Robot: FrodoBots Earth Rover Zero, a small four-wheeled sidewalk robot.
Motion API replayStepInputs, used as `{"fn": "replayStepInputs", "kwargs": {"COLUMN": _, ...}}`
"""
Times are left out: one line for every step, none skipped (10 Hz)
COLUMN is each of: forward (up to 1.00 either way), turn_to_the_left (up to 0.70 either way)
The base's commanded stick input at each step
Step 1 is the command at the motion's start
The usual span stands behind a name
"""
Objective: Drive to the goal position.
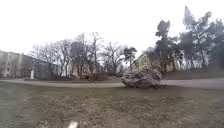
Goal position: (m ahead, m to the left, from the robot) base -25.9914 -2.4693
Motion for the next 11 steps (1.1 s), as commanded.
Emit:
{"fn": "replayStepInputs", "kwargs": {"forward": 0.0, "turn_to_the_left": 0.0}}
{"fn": "replayStepInputs", "kwargs": {"forward": 0.0, "turn_to_the_left": 0.0}}
{"fn": "replayStepInputs", "kwargs": {"forward": 0.0, "turn_to_the_left": 0.0}}
{"fn": "replayStepInputs", "kwargs": {"forward": 0.0, "turn_to_the_left": 0.0}}
{"fn": "replayStepInputs", "kwargs": {"forward": 0.0, "turn_to_the_left": 0.0}}
{"fn": "replayStepInputs", "kwargs": {"forward": 0.0, "turn_to_the_left": 0.0}}
{"fn": "replayStepInputs", "kwargs": {"forward": 0.0, "turn_to_the_left": 0.0}}
{"fn": "replayStepInputs", "kwargs": {"forward": 0.0, "turn_to_the_left": 0.0}}
{"fn": "replayStepInputs", "kwargs": {"forward": 0.0, "turn_to_the_left": -0.09}}
{"fn": "replayStepInputs", "kwargs": {"forward": 0.0, "turn_to_the_left": -0.62}}
{"fn": "replayStepInputs", "kwargs": {"forward": 0.0, "turn_to_the_left": -0.68}}
